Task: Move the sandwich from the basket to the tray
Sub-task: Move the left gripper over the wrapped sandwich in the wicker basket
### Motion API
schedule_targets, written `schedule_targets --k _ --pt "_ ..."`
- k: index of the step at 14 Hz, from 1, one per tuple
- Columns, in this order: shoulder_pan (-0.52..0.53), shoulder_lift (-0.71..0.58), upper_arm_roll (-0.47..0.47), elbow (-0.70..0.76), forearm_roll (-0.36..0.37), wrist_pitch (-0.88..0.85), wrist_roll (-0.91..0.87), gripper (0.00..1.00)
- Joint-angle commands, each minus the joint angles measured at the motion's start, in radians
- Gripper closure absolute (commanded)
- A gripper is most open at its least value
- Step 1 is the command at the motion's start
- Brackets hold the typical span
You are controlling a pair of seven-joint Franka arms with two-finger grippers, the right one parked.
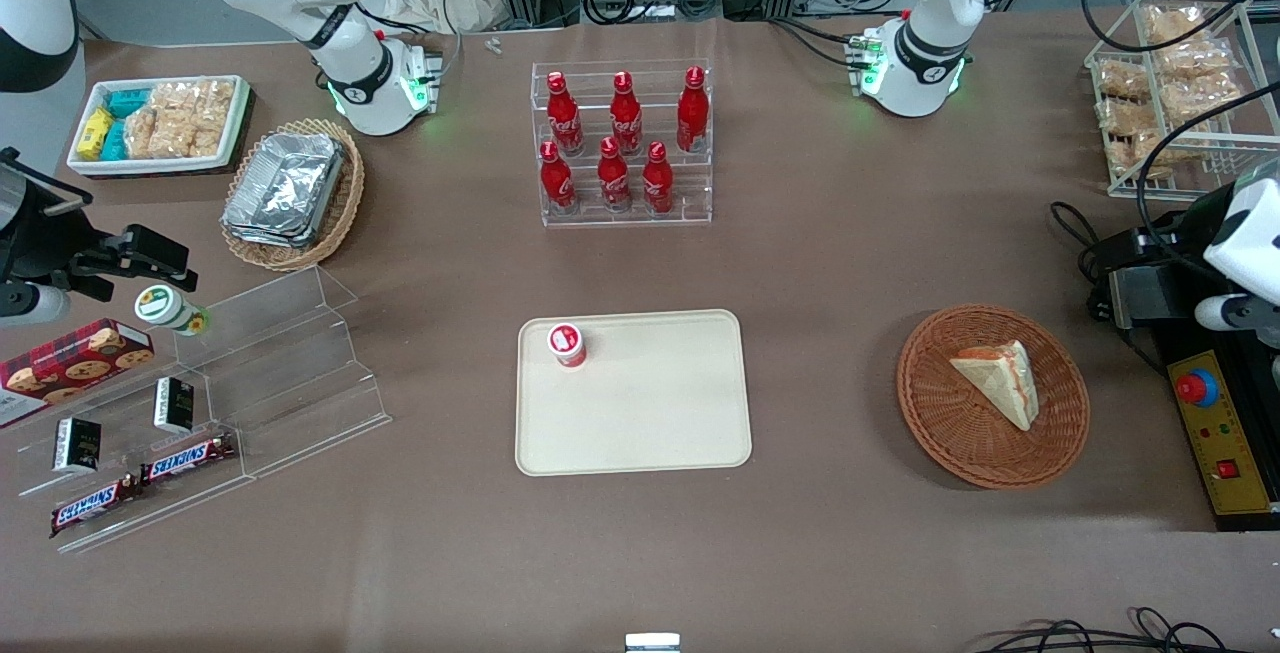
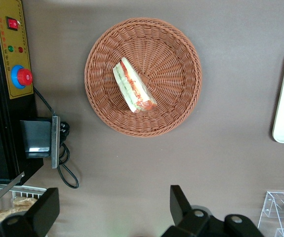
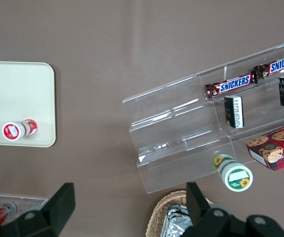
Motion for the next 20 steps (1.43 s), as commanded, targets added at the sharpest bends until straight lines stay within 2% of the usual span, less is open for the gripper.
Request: schedule_targets --k 1,6,8,10,13,15,17,20 --pt "-0.004 -0.004 0.009 -0.007 -0.008 0.03 0.019 0.01" --pt "0.016 0.01 0.02 -0.035 -0.003 0.023 0.028 0.01" --pt "0.015 0.004 0.084 -0.093 -0.024 0.039 0.04 0.01" --pt "0.016 -0.015 0.103 -0.186 -0.052 0.134 0.043 0.01" --pt "0.012 -0.032 0.112 -0.409 -0.072 0.405 0.04 0.0" --pt "0.01 0.002 0.112 -0.49 -0.075 0.547 0.036 0.01" --pt "0.0 0.063 0.109 -0.507 -0.078 0.618 0.022 0.01" --pt "-0.01 0.137 0.083 -0.484 -0.077 0.644 -0.096 0.01"
